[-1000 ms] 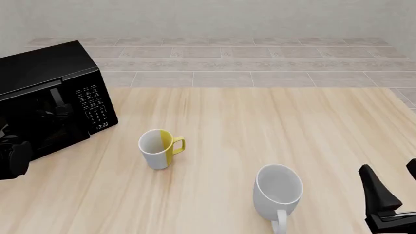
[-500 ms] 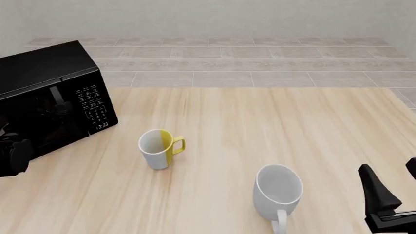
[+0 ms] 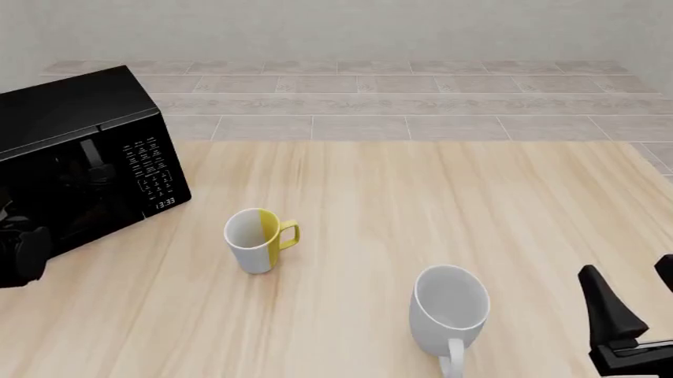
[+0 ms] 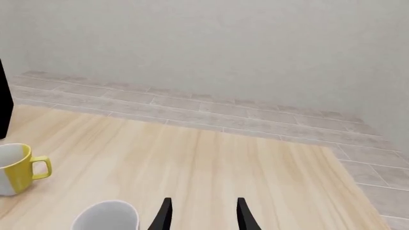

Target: Close the microwave.

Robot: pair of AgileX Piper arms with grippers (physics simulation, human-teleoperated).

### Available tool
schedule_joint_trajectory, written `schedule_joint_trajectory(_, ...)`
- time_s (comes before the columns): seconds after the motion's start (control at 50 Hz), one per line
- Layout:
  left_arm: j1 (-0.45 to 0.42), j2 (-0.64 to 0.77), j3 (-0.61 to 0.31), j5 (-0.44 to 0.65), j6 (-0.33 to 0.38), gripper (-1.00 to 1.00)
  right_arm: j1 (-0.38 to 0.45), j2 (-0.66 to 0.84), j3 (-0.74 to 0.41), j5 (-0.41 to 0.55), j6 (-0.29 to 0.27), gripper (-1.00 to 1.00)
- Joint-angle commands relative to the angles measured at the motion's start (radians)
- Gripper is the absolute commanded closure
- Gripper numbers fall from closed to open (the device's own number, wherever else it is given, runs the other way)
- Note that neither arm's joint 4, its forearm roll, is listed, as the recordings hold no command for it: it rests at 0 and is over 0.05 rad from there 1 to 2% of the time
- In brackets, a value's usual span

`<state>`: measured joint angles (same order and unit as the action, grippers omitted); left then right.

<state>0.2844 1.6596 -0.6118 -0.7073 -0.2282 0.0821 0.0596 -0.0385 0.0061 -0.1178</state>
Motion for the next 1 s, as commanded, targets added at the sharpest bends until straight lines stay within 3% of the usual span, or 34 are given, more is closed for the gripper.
schedule_joint_trajectory(0.02, 0.059, 0.103, -0.008, 0.023, 0.087, -1.0, 0.0, 0.009, 0.004, -0.01, -0.001, -1.0)
schedule_joint_trajectory(0.28, -0.025, -0.14, 0.174, -0.017, 0.13, -1.0, 0.003, 0.033, 0.012, -0.041, -0.001, -1.0)
schedule_joint_trajectory(0.38, -0.056, -0.247, 0.217, 0.025, 0.119, -1.0, 0.002, 0.048, 0.013, -0.053, -0.001, -1.0)
schedule_joint_trajectory(0.54, -0.079, -0.307, 0.253, 0.036, 0.112, -1.0, 0.006, 0.054, 0.017, -0.064, 0.0, -1.0)
schedule_joint_trajectory(0.82, -0.126, -0.507, 0.326, 0.128, 0.093, -1.0, 0.013, 0.046, 0.007, -0.048, -0.003, -1.0)
schedule_joint_trajectory(1.0, -0.185, -0.717, 0.384, 0.24, 0.094, -1.0, 0.016, 0.034, 0.0, -0.032, -0.006, -1.0)
